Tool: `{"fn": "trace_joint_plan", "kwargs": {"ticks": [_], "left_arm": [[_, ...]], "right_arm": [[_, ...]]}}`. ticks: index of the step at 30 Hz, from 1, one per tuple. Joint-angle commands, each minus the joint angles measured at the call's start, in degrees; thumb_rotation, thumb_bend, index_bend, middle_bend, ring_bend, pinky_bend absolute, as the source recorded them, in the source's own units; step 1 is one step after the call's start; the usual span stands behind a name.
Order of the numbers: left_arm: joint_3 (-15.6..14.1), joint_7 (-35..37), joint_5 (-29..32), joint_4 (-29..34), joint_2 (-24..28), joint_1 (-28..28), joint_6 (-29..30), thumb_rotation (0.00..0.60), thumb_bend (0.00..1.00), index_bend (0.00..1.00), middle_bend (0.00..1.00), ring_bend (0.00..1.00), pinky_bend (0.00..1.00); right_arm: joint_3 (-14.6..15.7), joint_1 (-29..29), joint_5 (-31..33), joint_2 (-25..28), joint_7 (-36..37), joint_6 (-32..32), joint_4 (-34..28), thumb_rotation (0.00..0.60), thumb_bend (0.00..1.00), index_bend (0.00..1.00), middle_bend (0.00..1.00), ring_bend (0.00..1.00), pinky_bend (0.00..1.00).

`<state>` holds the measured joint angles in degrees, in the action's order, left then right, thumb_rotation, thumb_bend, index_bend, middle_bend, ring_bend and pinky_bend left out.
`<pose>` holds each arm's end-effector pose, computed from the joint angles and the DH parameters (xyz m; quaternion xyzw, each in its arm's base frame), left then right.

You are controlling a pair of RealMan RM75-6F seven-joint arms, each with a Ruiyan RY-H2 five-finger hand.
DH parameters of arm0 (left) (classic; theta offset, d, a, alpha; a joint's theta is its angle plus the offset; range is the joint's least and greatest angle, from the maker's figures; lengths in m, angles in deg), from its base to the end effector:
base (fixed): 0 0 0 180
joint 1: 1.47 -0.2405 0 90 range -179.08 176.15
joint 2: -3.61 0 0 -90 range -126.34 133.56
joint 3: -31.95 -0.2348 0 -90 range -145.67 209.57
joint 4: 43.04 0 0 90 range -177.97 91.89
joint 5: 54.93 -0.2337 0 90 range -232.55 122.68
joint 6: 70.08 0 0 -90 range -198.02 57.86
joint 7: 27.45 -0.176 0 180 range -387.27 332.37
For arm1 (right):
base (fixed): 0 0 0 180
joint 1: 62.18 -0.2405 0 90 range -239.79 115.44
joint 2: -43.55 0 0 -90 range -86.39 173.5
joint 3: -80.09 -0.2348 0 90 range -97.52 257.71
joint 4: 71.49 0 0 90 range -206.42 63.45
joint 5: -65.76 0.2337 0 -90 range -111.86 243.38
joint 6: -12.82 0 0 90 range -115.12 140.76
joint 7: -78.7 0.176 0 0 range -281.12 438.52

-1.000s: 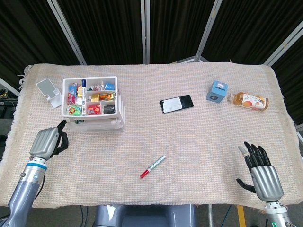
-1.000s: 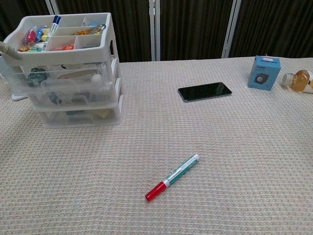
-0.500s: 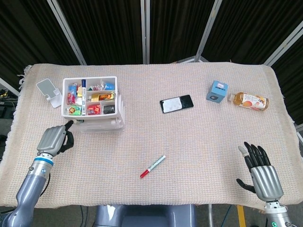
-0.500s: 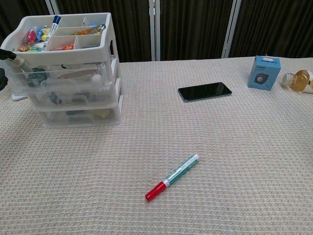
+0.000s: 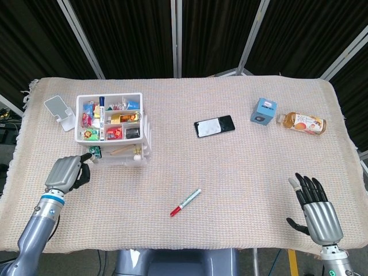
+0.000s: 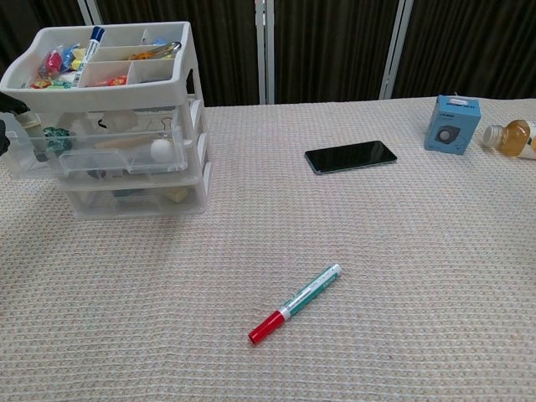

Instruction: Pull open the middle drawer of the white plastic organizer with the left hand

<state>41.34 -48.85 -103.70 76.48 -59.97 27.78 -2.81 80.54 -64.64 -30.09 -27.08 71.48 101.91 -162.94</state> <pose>-0.1691 0.2917 0.0595 -0.6136 -0.5276 -0.3447 0.4758 -0.2700 -0.1850 0.0865 0.6368 -0.3484 0.4071 0.5544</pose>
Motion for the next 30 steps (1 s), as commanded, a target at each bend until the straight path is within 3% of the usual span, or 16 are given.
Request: {"fn": "trace_joint_plan", "kwargs": {"ticks": [1,11,30], "left_arm": [[-0.79,1.16,-1.54,1.37,1.13,-0.63,-0.24,0.600,0.91,0.43,0.82,0.81,0.66],[-4.86,3.04,-8.00,3.12,3.65,-2.94,-1.12,0.600,0.91,0.43,0.82,0.81,0.66],[-7.33,5.89,-14.46,3.46,5.88,-4.81,-1.61,0.600,0.91,0.43,0.82,0.81,0.66]], "right_arm": [[0.01,0.01,-0.02,-0.01,-0.04,0.01,0.02,0.600,0.02,0.00,0.00,0.00,0.00],[0.17,0.02,-0.11,-0.19,-0.38,-0.13,0.05,0.600,0.02,0.00,0.00,0.00,0.00],[0.24,0.01,-0.06,-0.51,-0.82,-0.30,0.21,0.600,0.02,0.00,0.00,0.00,0.00]]}}
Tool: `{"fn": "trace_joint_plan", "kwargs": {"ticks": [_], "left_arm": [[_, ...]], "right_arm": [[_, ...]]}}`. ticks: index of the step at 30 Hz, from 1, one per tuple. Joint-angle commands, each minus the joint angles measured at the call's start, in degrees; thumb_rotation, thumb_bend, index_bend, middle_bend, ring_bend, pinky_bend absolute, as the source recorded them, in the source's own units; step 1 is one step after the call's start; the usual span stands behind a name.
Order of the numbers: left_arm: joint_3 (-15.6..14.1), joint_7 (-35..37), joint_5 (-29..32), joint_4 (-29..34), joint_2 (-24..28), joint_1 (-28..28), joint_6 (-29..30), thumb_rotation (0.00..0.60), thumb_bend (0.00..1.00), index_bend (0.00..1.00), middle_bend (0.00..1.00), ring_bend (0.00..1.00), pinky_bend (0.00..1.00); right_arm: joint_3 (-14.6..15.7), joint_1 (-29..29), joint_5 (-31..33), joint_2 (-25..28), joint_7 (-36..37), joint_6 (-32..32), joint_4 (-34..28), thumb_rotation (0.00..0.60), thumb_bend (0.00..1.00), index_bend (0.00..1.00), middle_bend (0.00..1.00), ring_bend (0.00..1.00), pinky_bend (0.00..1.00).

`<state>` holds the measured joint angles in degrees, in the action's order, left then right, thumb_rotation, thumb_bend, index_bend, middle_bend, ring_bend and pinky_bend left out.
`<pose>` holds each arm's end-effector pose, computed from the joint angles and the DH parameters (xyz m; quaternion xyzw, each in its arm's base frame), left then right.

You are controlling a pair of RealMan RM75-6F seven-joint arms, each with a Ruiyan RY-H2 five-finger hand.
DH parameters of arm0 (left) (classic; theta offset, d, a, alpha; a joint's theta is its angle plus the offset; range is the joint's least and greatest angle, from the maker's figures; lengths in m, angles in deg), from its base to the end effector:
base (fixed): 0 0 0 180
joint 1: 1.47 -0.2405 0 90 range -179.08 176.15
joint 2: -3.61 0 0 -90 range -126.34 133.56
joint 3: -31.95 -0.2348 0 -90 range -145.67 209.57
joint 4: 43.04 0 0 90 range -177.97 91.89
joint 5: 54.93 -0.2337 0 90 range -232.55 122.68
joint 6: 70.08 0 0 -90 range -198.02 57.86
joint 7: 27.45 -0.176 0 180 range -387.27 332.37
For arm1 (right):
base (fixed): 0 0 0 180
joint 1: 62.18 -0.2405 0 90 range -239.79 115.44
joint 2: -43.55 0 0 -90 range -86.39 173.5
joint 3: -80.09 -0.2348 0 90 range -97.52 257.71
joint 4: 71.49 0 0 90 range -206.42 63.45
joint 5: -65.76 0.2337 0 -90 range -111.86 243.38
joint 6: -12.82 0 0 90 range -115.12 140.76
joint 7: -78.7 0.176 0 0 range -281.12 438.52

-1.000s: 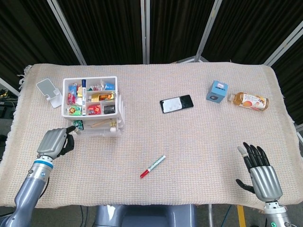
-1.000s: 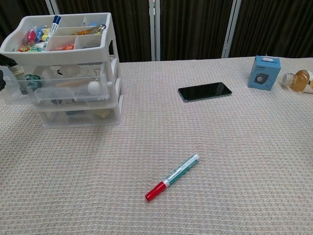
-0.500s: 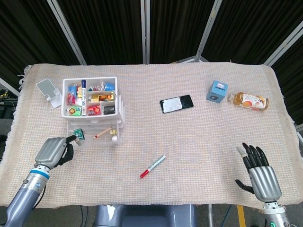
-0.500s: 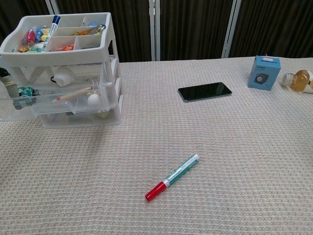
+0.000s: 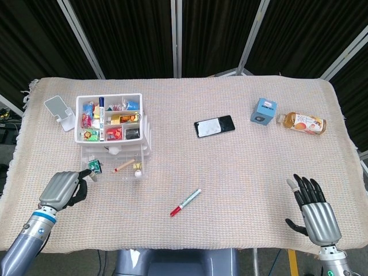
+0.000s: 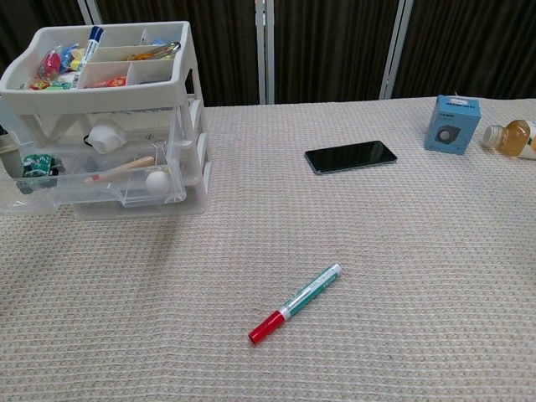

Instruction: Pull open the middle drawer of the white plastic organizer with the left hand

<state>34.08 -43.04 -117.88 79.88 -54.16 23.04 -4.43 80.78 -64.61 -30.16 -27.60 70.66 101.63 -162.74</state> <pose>-0.1773 0.2498 0.0633 -0.6540 -0.5177 -0.3365 0.4371 -0.2698 -0.1838 0.0827 0.6405 -0.3477 0.4024 0.5540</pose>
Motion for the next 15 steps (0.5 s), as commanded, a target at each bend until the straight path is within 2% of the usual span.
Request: {"fn": "trace_joint_plan", "kwargs": {"ticks": [1,15], "left_arm": [[-0.12,0.10,-0.43,0.10,0.10,-0.11,0.02,0.600,0.91,0.43,0.82,0.81,0.66],[1.33,1.98,-3.67,0.45,1.73,-1.42,3.46,0.600,0.84,0.34,0.82,0.81,0.66]], "right_arm": [[0.01,-0.01,0.01,-0.01,0.00,-0.05,0.00,0.600,0.02,0.00,0.00,0.00,0.00],[0.10,-0.03,-0.08,-0.25,-0.35,-0.15,0.22,0.600,0.02,0.00,0.00,0.00,0.00]]}}
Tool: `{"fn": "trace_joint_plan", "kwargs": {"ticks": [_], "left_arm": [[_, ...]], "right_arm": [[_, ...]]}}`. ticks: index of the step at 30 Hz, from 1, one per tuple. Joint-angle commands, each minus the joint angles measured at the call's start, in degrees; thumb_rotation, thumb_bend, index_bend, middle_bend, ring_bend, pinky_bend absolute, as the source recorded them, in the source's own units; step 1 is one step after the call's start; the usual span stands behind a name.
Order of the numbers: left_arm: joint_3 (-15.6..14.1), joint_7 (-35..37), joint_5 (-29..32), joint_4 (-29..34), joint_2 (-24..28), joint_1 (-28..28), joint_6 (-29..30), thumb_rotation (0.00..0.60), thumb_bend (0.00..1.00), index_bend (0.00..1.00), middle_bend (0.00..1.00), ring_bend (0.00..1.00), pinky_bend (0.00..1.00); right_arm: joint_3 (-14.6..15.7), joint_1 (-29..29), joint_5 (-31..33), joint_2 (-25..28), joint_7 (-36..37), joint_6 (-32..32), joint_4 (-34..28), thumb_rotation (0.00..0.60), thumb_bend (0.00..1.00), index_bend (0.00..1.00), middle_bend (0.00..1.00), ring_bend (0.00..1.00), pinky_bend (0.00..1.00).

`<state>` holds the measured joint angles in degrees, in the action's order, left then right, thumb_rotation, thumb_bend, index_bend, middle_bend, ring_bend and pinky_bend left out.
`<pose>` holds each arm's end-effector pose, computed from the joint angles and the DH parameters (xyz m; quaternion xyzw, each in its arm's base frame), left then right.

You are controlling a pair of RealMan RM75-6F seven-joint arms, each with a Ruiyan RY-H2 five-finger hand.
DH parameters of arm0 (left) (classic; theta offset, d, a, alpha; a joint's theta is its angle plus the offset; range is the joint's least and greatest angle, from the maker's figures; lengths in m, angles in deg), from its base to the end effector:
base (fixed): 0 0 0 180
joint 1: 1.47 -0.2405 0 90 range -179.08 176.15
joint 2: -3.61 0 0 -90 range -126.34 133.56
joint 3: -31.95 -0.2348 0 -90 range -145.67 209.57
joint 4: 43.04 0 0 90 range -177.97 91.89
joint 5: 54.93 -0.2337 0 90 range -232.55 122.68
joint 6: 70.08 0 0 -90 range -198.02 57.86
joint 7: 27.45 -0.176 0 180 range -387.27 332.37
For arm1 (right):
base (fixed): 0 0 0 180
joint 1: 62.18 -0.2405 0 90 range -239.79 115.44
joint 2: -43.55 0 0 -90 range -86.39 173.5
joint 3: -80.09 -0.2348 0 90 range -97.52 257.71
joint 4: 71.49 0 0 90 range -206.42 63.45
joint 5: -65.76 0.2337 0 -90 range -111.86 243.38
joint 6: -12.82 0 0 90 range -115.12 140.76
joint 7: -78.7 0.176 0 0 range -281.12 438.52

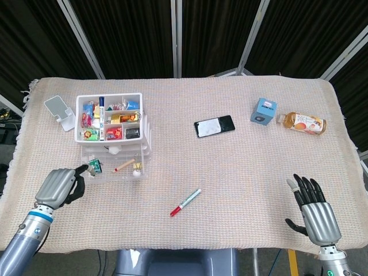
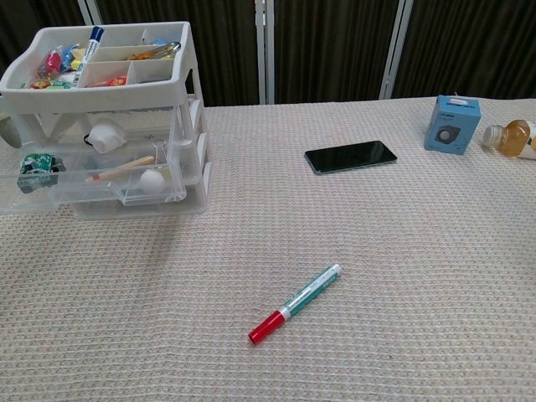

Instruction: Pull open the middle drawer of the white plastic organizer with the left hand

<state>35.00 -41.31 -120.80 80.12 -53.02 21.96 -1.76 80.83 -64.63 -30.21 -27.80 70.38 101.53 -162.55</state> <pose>-0.1727 0.2539 0.0782 -0.6437 -0.5005 -0.3654 0.4490 -0.2700 -0.1836 0.0814 0.6422 -0.3466 0.4007 0.5540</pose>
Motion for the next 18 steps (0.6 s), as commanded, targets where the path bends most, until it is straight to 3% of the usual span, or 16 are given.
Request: {"fn": "trace_joint_plan", "kwargs": {"ticks": [1,2,6,10,14,18], "left_arm": [[0.60,0.41,-1.07,0.47,0.96,-0.46,1.11,0.600,0.81,0.34,0.82,0.81,0.66],[0.74,0.51,-1.32,0.69,1.27,-0.54,1.34,0.600,0.78,0.34,0.82,0.81,0.66],[1.19,0.24,-1.94,1.24,2.37,-0.68,2.07,0.600,0.52,0.34,0.81,0.81,0.65],[2.37,-4.43,-3.52,1.64,3.76,-0.54,5.03,0.600,0.29,0.34,0.79,0.80,0.64],[3.56,-8.94,-3.00,2.57,4.61,0.39,6.08,0.600,0.16,0.35,0.78,0.79,0.64],[4.42,-11.98,-1.73,2.68,5.36,1.63,5.55,0.600,0.06,0.35,0.71,0.73,0.61]], "right_arm": [[0.07,0.00,-0.06,-0.08,-0.12,-0.05,0.05,0.600,0.02,0.00,0.00,0.00,0.00],[0.06,-0.01,-0.08,-0.11,-0.15,-0.04,0.07,0.600,0.02,0.00,0.00,0.00,0.00],[0.05,0.02,-0.06,-0.11,-0.10,0.02,0.05,0.600,0.02,0.00,0.00,0.00,0.00],[0.13,-0.03,-0.06,-0.17,-0.20,-0.18,0.08,0.600,0.02,0.00,0.00,0.00,0.00],[0.27,-0.03,-0.23,-0.32,-0.47,-0.25,0.13,0.600,0.02,0.00,0.00,0.00,0.00],[0.30,-0.02,-0.25,-0.37,-0.47,-0.23,0.18,0.600,0.02,0.00,0.00,0.00,0.00]]}}
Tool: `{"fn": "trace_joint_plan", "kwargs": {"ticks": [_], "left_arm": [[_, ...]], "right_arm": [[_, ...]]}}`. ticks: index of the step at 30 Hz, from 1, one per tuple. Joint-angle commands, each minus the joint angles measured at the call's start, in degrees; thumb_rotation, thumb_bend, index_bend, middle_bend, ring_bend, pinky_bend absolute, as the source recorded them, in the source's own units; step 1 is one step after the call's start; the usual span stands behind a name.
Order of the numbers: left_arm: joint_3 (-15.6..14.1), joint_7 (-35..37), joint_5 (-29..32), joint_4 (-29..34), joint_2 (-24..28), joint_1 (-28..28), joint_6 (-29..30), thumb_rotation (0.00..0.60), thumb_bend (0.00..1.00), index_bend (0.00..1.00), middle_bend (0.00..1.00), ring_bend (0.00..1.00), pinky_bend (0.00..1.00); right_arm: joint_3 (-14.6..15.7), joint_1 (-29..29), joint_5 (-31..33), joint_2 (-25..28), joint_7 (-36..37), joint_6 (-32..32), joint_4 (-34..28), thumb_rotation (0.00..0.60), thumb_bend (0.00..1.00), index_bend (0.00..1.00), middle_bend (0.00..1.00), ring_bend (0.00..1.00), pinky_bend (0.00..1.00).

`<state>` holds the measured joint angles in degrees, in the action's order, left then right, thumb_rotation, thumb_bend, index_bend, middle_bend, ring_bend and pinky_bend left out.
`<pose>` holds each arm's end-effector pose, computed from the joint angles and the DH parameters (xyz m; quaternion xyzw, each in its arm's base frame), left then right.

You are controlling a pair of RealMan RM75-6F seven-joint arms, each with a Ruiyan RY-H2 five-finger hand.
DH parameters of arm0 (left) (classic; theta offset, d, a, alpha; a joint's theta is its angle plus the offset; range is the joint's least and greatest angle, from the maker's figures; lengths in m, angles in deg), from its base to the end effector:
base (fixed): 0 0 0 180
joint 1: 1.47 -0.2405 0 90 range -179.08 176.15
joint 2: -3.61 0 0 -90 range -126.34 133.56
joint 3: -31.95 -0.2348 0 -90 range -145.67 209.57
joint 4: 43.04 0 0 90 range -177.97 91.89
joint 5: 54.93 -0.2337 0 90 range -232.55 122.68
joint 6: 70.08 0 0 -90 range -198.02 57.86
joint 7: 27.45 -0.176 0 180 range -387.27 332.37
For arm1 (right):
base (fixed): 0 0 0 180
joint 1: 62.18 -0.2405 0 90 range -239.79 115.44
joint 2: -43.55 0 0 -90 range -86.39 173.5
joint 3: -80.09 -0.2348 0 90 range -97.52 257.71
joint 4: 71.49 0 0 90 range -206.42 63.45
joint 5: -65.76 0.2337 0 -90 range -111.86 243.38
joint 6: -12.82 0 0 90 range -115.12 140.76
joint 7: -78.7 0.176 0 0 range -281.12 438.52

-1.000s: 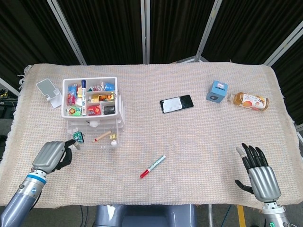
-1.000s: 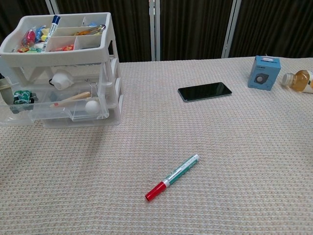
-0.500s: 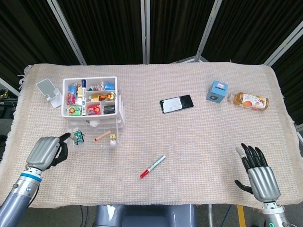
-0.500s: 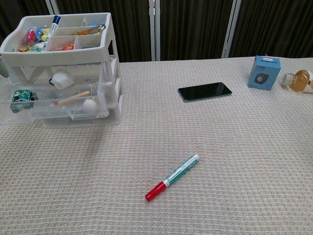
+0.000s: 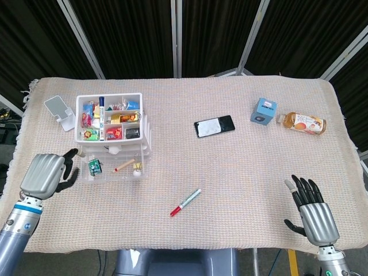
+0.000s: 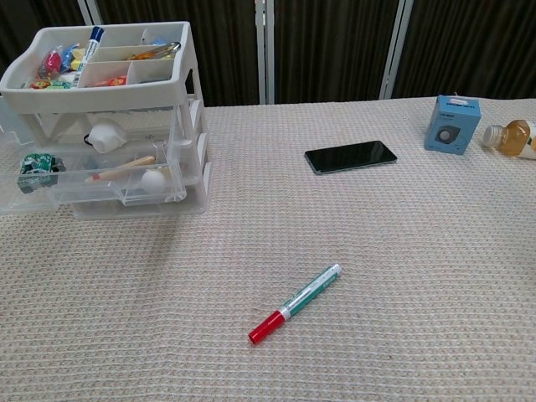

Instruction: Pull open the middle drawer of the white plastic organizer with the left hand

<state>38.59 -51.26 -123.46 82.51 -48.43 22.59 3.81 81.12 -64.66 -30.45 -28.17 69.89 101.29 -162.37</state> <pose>-0.1489 0.2713 0.1210 -0.6674 -0.3794 -0.3773 0.5180 -0.2694 -0.1824 0.0780 0.6463 -0.3460 0.3978 0.5517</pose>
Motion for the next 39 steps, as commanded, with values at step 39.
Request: {"fn": "trace_joint_plan", "kwargs": {"ticks": [39], "left_arm": [[-1.40,-20.48,1.07,-11.52,-5.56,12.72,-11.67,0.600,0.01,0.53,0.80,0.75,0.63]], "right_arm": [[-0.03,-0.30,0.69,-0.06,0.74,-0.82,0.45,0.600,0.02,0.00,0.00,0.00,0.00]]}}
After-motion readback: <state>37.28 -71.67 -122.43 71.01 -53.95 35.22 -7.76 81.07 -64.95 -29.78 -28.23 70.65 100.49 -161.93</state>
